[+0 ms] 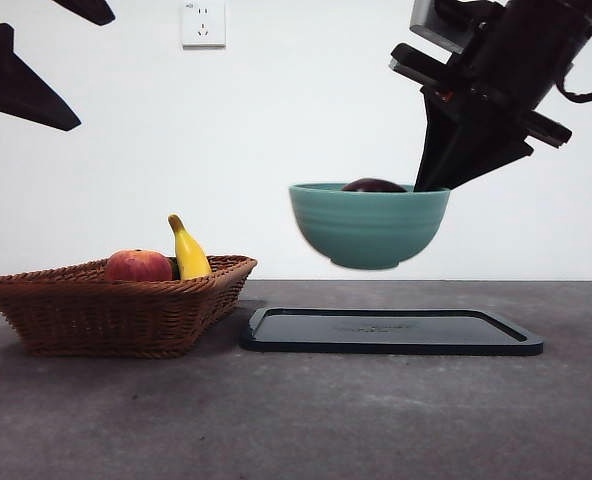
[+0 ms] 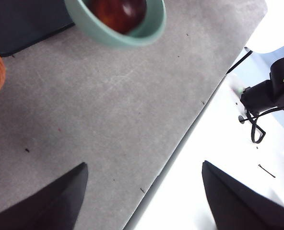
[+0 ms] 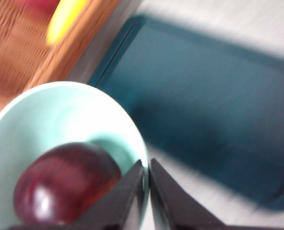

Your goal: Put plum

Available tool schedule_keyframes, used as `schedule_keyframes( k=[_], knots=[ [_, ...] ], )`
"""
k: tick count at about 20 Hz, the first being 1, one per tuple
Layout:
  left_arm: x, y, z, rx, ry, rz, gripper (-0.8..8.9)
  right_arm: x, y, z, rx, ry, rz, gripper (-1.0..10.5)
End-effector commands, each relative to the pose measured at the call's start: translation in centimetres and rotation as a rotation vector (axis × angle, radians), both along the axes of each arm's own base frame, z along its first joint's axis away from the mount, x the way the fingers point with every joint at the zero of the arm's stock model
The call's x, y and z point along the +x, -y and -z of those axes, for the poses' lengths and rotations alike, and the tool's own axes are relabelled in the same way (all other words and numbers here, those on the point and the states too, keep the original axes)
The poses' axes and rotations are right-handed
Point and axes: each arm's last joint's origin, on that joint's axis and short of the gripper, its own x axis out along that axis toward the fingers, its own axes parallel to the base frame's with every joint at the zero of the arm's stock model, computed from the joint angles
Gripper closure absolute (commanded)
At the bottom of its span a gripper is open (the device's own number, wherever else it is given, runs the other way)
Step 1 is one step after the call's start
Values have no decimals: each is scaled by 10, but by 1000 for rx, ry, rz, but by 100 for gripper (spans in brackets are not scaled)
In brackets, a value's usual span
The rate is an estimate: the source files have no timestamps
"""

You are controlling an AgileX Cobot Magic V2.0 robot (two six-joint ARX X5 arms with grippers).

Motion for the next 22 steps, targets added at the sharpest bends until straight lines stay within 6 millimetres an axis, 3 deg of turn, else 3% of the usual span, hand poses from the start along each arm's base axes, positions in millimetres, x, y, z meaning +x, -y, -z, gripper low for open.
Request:
schedule_keyframes(
  k=[1, 5, 9, 17, 22],
  knots=[
    [1, 2, -2, -7, 20, 22, 439, 23, 0, -4, -7, 13, 18, 935],
    [1, 2, -2, -7, 20, 22, 439, 65, 2, 5, -27, -9, 58, 935],
    [1, 2, -2, -7, 20, 22, 439, 93, 1, 28, -38, -41, 80, 935],
    [1, 2, -2, -7, 20, 22, 439, 108, -3, 60, -55, -81, 81, 935],
    [1, 2, -2, -7, 20, 22, 439, 108, -4, 64, -56, -95, 83, 932]
  ],
)
